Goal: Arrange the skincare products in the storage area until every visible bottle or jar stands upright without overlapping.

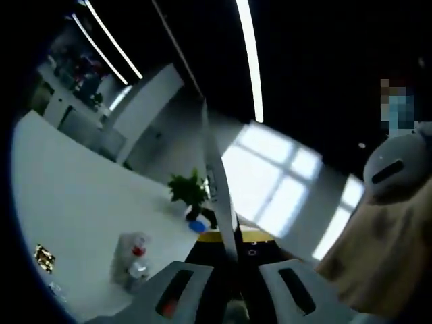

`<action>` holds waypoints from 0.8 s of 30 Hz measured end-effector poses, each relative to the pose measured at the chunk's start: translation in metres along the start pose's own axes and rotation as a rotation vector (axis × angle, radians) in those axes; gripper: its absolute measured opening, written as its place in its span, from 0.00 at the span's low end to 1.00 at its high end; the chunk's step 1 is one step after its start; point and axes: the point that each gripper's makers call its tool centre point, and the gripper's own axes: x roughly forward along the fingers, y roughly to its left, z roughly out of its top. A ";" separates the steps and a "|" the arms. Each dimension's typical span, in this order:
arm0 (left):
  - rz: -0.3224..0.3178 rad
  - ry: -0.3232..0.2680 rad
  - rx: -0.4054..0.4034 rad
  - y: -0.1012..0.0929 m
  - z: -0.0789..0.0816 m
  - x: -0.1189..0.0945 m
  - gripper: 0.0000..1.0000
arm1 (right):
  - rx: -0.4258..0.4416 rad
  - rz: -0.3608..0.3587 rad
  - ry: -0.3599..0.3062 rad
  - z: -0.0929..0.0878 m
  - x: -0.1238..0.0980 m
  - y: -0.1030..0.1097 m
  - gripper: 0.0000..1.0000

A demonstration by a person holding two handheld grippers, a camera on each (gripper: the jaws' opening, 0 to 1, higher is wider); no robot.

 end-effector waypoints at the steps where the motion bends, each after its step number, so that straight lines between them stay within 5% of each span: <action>1: 0.002 0.001 -0.001 0.000 0.000 0.000 0.00 | -0.002 -0.002 0.004 0.000 0.000 0.000 0.06; 11: -0.026 -0.011 0.007 -0.005 0.003 0.006 0.00 | -0.047 0.006 -0.011 0.007 0.000 0.007 0.01; 16: -0.005 -0.008 0.094 -0.004 0.004 0.007 0.01 | -0.058 -0.006 -0.011 0.009 -0.002 0.006 0.01; 21: 0.020 -0.033 0.090 0.003 0.014 -0.002 0.04 | -0.072 -0.024 -0.023 0.016 -0.009 0.004 0.01; 24: 0.040 0.003 0.112 0.007 0.010 -0.003 0.05 | -0.097 -0.041 0.000 0.015 -0.011 0.002 0.01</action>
